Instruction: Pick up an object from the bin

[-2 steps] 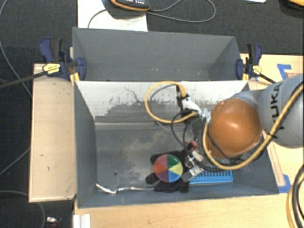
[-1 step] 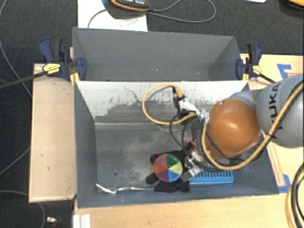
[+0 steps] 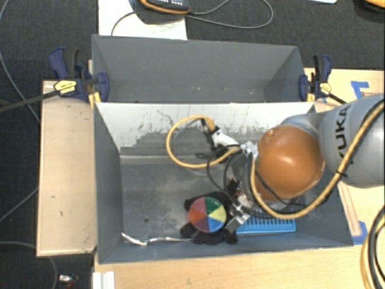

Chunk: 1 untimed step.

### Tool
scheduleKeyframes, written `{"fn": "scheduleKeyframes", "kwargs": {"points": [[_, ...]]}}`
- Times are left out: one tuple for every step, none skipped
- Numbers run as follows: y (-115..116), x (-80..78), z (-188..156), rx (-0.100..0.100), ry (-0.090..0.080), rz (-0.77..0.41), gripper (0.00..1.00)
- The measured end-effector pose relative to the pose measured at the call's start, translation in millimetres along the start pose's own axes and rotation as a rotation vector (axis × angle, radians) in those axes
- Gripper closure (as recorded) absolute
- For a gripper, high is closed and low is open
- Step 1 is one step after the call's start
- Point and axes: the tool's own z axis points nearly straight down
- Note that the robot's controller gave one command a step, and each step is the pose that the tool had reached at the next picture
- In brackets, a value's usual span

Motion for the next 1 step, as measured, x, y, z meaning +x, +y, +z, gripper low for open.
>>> {"fn": "scheduleKeyframes", "kwargs": {"points": [[0.8,-1.4,1.7,0.001,0.0,-0.225,1.0]]}}
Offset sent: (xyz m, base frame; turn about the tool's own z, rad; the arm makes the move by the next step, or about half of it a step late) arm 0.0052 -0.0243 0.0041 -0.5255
